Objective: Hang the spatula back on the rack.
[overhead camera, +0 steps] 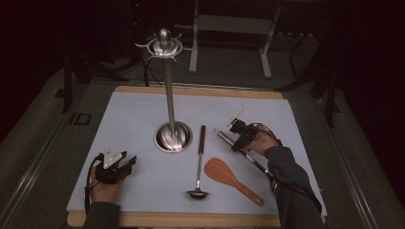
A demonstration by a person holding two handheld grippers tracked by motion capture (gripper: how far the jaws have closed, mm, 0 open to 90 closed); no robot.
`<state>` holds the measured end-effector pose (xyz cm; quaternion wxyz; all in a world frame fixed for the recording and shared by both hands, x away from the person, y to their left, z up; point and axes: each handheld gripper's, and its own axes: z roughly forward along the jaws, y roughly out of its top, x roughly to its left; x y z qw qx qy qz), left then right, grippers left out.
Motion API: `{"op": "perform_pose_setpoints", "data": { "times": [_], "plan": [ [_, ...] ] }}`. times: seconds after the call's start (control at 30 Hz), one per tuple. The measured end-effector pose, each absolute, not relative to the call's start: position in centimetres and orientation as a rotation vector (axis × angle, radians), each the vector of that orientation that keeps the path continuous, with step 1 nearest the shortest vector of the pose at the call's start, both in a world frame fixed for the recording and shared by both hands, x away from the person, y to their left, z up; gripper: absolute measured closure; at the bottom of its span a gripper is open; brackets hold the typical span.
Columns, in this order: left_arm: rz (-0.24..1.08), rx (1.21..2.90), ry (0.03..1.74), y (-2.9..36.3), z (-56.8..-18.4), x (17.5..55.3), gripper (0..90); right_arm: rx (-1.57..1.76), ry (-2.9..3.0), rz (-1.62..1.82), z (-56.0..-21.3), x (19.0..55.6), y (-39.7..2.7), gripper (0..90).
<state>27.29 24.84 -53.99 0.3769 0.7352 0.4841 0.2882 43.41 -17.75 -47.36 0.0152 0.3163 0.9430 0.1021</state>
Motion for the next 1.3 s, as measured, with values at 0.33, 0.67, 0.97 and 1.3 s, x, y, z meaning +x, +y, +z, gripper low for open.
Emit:
{"op": "perform_pose_setpoints", "data": {
  "times": [0.33, 0.67, 0.97, 1.3],
  "plan": [
    [0.740, 1.881, 1.238, 24.8, -54.0, 27.3, 55.9, 0.966, 2.898, 0.486, -45.8, 43.0, -18.1, 68.7],
    [0.742, 1.882, 1.237, 24.8, -54.0, 27.3, 55.9, 0.918, 2.839, 0.698, -43.8, 42.3, -18.8, 68.9],
    [0.745, 1.887, 1.237, 24.8, -54.0, 27.3, 55.9, 0.853, 2.807, 0.802, -42.0, 41.5, -18.9, 68.9],
    [0.748, 1.884, 1.234, 24.8, -54.0, 27.2, 56.3, 0.733, 2.766, 0.951, -40.6, 40.9, -18.7, 68.9]
  ]
}}
